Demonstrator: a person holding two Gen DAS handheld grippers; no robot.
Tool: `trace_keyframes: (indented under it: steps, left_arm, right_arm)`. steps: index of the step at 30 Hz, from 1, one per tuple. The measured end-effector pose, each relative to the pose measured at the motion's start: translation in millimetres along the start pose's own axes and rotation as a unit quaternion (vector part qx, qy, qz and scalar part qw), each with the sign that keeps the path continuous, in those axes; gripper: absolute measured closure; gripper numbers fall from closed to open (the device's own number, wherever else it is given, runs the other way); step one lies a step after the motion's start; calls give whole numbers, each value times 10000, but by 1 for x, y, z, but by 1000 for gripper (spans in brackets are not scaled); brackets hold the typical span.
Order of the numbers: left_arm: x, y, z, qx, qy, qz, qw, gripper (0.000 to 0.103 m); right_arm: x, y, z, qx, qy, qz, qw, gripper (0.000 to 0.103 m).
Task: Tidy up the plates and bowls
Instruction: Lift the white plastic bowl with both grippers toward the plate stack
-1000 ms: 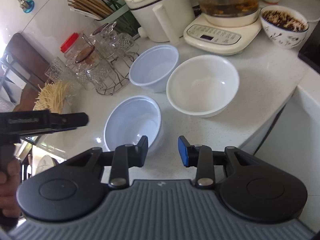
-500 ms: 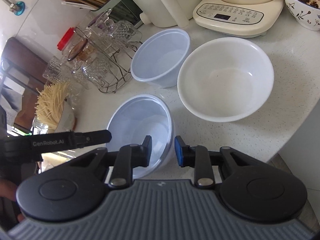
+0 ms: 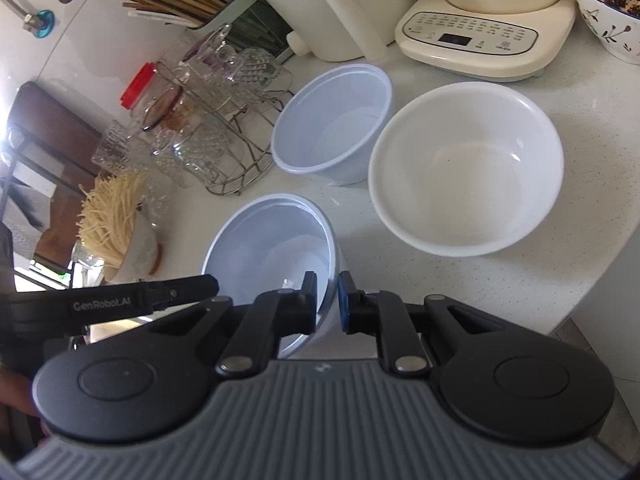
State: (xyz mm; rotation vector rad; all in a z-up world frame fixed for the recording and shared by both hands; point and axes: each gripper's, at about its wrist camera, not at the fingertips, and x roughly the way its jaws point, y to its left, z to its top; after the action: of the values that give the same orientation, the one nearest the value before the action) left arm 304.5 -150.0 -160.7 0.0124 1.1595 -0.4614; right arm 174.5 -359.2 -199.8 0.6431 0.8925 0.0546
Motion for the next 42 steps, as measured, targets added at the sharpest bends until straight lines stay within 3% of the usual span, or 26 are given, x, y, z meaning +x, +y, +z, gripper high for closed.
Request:
trace_keyframes:
  steps: [10, 20, 39, 42]
  left_arm:
    - [-31, 34, -23, -337, -220, 140, 9991, 94]
    - [-29, 66, -46, -654, -20, 243, 9976, 93]
    - [-22, 81, -49, -917, 117, 239, 9954, 93]
    - [-28, 82, -48, -1014, 55, 178, 9947, 77]
  right_arm:
    - [-2, 33, -4, -336, 24, 311, 9989, 89]
    - [17, 59, -22, -587, 287, 261, 9975, 89]
    - [36, 67, -26, -717, 668, 227, 9949, 87]
    - [34, 69, -24, -743, 652, 189, 9949, 86]
